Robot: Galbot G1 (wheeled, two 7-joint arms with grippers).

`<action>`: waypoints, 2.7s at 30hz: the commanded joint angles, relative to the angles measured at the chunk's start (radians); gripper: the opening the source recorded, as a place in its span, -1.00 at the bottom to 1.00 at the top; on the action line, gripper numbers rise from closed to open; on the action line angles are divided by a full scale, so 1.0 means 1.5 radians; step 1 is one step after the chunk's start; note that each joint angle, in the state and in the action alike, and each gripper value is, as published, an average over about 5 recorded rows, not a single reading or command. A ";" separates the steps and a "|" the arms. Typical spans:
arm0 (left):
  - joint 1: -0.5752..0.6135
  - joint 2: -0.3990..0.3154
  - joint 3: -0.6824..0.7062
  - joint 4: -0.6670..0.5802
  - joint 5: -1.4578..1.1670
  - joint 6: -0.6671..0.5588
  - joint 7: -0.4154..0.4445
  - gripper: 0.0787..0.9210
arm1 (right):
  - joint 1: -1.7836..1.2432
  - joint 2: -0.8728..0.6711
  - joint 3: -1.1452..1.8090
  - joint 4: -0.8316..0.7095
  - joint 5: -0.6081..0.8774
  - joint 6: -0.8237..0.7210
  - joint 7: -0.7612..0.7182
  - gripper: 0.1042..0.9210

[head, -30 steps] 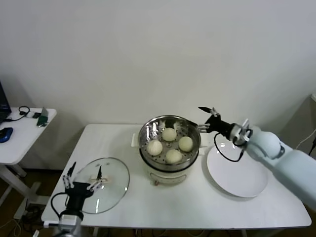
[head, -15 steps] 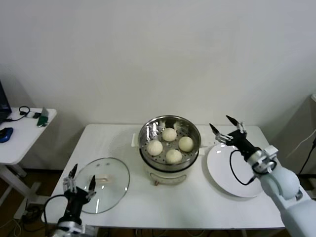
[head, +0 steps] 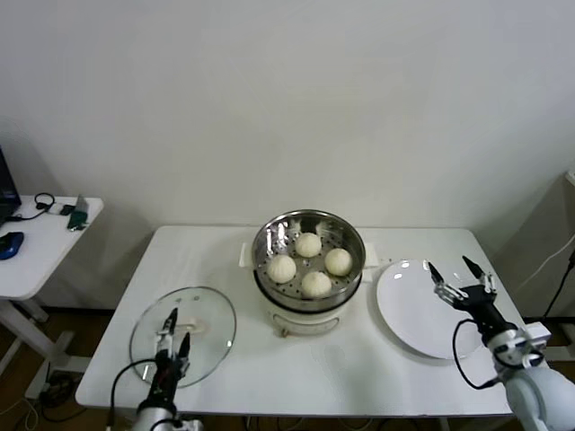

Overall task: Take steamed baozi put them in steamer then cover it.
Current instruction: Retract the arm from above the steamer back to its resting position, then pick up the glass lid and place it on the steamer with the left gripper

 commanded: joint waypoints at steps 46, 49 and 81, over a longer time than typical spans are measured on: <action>-0.211 0.003 0.005 0.249 0.062 0.022 -0.005 0.31 | -0.086 0.103 0.092 -0.020 -0.063 0.025 -0.033 0.76; -0.208 0.002 0.007 0.247 0.061 0.020 -0.005 0.11 | -0.084 0.105 0.092 -0.023 -0.064 0.026 -0.033 0.76; -0.145 0.198 -0.011 -0.112 -0.085 0.214 0.018 -0.83 | 0.000 0.060 0.040 -0.098 -0.095 0.027 -0.034 0.76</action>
